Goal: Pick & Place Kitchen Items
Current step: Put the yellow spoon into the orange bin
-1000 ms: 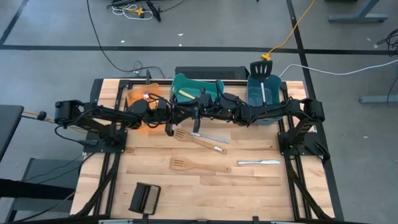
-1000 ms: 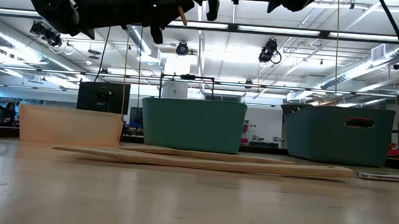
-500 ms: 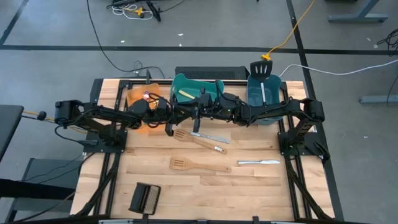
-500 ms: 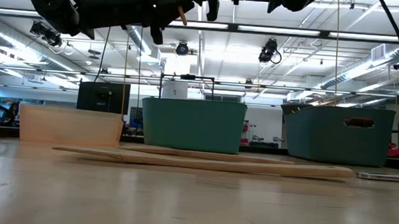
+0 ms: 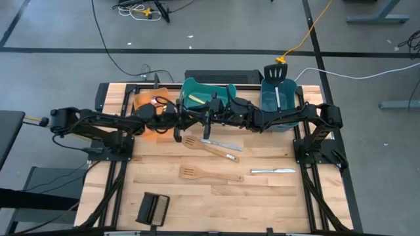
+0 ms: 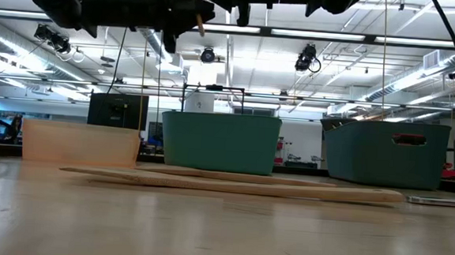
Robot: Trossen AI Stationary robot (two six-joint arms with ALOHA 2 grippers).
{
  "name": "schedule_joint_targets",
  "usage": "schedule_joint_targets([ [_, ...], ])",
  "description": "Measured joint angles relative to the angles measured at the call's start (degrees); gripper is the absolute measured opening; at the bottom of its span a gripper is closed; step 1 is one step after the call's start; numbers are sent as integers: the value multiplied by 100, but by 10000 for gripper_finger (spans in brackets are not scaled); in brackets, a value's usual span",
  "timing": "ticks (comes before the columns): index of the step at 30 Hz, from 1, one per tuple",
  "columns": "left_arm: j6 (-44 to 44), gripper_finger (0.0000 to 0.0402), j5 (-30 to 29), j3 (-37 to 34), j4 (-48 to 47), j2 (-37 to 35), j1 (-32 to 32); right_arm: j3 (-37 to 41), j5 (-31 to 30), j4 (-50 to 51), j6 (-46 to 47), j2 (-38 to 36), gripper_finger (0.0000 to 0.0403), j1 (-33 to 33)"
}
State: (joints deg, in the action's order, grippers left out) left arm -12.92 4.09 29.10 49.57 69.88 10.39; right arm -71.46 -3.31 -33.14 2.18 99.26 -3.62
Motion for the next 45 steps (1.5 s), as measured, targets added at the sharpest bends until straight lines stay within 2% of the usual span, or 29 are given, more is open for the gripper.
schedule_joint_targets([
  [19, 3, 66, -1868, 0, -3685, -2068, 4, 0, -222, 151, -29, 0, 86, 7],
  [32, -593, 66, -3211, 0, -6310, -3258, 4, 0, -221, 157, -26, 0, 87, 7],
  [38, -1210, 66, -3383, 0, -7306, -3529, 211, 0, -217, 172, -24, 0, 87, 7],
  [45, -1656, 66, -3431, 0, -8024, -3542, 648, 0, -195, 285, -22, 0, 87, 7],
])
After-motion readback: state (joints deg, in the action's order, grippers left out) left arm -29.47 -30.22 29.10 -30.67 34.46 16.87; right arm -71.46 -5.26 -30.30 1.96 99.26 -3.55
